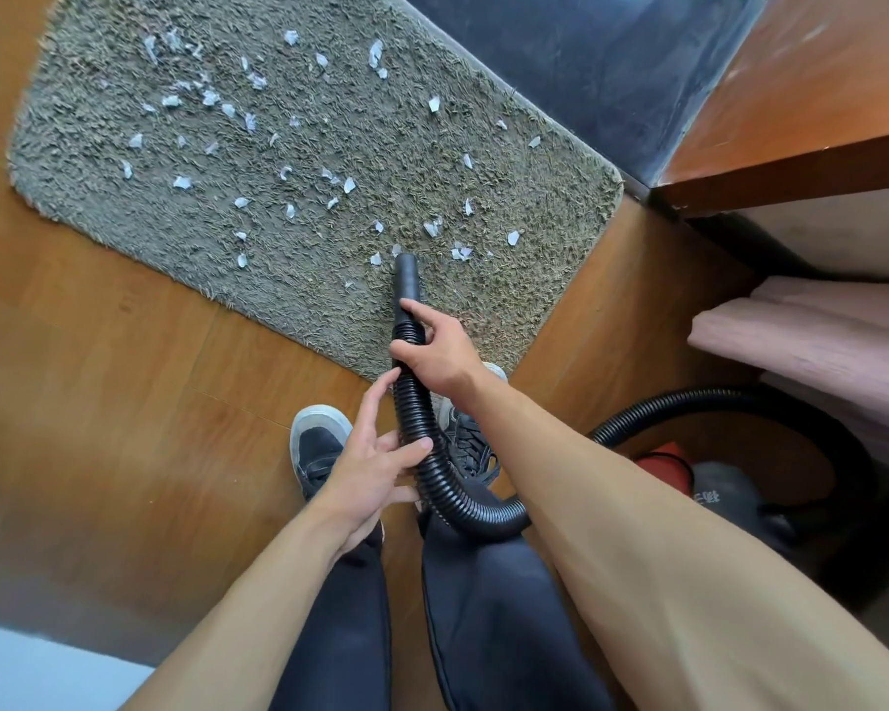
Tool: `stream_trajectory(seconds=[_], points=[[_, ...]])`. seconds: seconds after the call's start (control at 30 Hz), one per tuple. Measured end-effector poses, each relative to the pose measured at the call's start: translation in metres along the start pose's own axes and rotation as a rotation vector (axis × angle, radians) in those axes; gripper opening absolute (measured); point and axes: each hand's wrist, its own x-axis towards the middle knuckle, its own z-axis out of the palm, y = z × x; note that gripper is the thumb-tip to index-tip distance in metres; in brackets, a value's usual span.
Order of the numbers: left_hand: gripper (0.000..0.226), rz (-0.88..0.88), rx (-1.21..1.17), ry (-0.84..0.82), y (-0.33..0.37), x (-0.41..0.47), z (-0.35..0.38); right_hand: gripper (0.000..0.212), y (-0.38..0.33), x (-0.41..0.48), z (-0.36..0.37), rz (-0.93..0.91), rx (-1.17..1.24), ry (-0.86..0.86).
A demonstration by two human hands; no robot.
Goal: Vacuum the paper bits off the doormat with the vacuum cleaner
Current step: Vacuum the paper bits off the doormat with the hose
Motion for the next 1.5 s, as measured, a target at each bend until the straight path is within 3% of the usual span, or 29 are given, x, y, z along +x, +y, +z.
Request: stream_trajectory(seconds=[0.13, 0.67, 1.0, 1.17, 1.5], points=[[0.078, -0.009, -0.007, -0.019, 0.0, 0.001, -0.001, 0.076, 0.001, 0.001, 0.0, 0.004, -0.001, -0.009], [0.077, -0.041, 0.184, -0.144, 0.013, 0.022, 0.042, 0.062, 0.024, -0.01, -0.062, 0.088, 0.251, 0.173], [0.081, 0.002, 0.034, -0.046, 0.012, 0.011, 0.009, 0.07, -0.006, 0.005, -0.016, -0.01, 0.02, 0.028], [0.081, -0.011, 0.037, -0.046, 0.013, 0.012, 0.012, 0.074, -0.005, 0.007, -0.018, -0.004, 0.012, 0.045], [0.078, -0.052, 0.204, -0.156, 0.023, 0.029, 0.045, 0.063, 0.02, -0.007, -0.069, 0.078, 0.269, 0.207]])
